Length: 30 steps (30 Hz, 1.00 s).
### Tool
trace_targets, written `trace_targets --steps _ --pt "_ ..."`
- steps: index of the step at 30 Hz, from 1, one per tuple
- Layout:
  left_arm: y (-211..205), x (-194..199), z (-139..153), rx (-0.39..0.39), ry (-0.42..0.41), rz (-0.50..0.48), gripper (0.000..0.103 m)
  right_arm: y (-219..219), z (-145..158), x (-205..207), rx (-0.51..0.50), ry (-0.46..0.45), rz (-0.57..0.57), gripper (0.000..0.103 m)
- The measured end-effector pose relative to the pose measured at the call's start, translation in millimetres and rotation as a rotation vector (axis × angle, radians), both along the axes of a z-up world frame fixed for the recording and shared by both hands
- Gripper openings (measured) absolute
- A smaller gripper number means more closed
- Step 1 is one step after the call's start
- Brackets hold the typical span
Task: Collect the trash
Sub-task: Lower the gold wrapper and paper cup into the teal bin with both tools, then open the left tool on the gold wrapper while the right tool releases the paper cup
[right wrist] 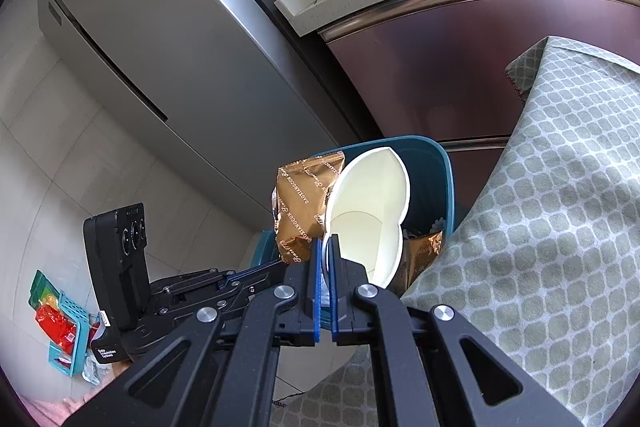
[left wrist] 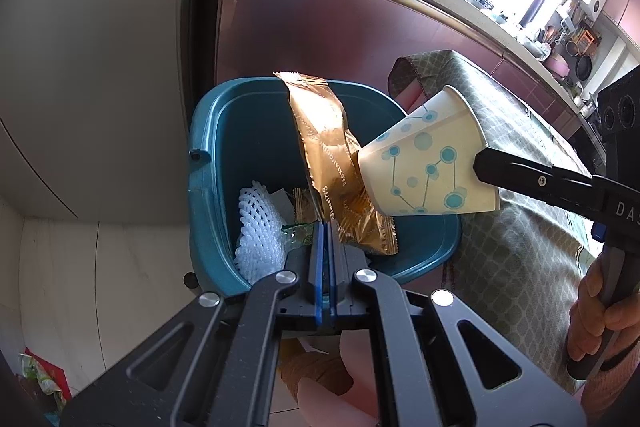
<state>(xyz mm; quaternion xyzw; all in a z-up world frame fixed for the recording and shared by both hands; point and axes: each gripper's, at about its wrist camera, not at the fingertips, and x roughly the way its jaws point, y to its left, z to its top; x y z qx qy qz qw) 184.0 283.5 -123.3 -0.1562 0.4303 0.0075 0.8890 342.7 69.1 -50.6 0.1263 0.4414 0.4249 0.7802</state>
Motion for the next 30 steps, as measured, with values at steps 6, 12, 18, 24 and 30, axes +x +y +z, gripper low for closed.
trace_targets --steps 6,12,18,24,30 --pt "-1 6 -7 0.003 0.015 0.006 0.003 8 -3 6 -0.015 0.011 0.001 0.005" --pt "-4 13 -12 0.007 0.024 0.006 0.004 10 -6 8 -0.021 0.017 -0.006 0.005" --pt "-7 12 -13 0.005 0.017 0.005 0.006 8 -6 6 -0.020 0.013 -0.005 0.006" --pt "-14 -1 -2 0.031 -0.027 0.010 0.030 3 -5 -3 -0.019 -0.005 -0.002 0.024" --pt "-18 -25 19 0.074 -0.098 0.029 0.053 -10 6 -24 -0.030 -0.078 -0.012 0.048"
